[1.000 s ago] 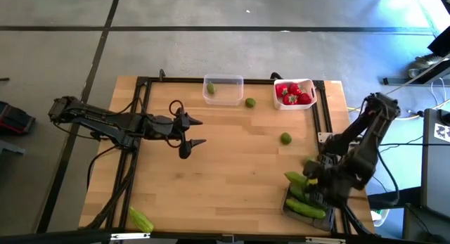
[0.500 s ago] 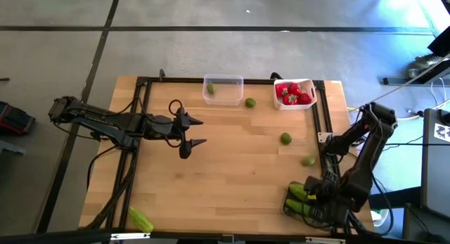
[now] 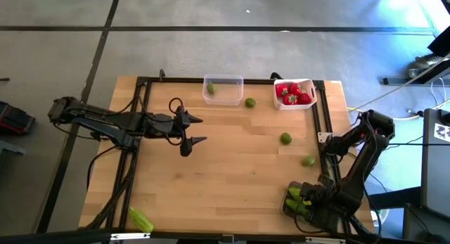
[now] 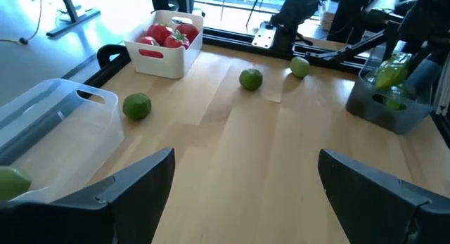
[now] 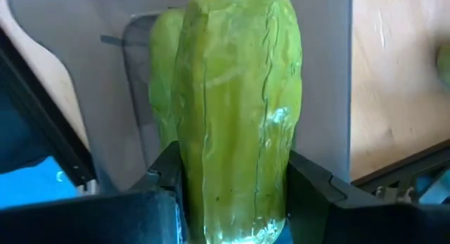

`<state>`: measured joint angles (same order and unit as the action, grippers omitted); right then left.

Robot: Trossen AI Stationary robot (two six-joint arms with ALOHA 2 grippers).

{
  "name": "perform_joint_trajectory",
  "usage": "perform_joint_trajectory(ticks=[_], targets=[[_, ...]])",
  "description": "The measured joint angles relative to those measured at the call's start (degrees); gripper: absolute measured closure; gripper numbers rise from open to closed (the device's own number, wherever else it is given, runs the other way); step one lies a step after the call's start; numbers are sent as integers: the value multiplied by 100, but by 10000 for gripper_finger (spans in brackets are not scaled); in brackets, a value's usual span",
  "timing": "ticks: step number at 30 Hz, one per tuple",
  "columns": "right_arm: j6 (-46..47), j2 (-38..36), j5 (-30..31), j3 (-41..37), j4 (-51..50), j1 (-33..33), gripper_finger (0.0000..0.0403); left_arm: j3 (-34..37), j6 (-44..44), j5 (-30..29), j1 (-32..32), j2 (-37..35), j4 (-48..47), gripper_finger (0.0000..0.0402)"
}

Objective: Sort produce into baskets
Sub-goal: Put the green cucumber into the black bin

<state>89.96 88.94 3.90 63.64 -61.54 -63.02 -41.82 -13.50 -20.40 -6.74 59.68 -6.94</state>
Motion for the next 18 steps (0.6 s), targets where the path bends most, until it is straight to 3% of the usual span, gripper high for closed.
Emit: perform_joint_trajectory(ticks=[7, 18], targets=[[403, 130, -121, 0, -249, 4, 253, 0, -20, 0, 0, 0, 0, 54], [563, 3, -624, 2, -329, 81, 142, 0, -142, 2, 0, 0, 0, 54]])
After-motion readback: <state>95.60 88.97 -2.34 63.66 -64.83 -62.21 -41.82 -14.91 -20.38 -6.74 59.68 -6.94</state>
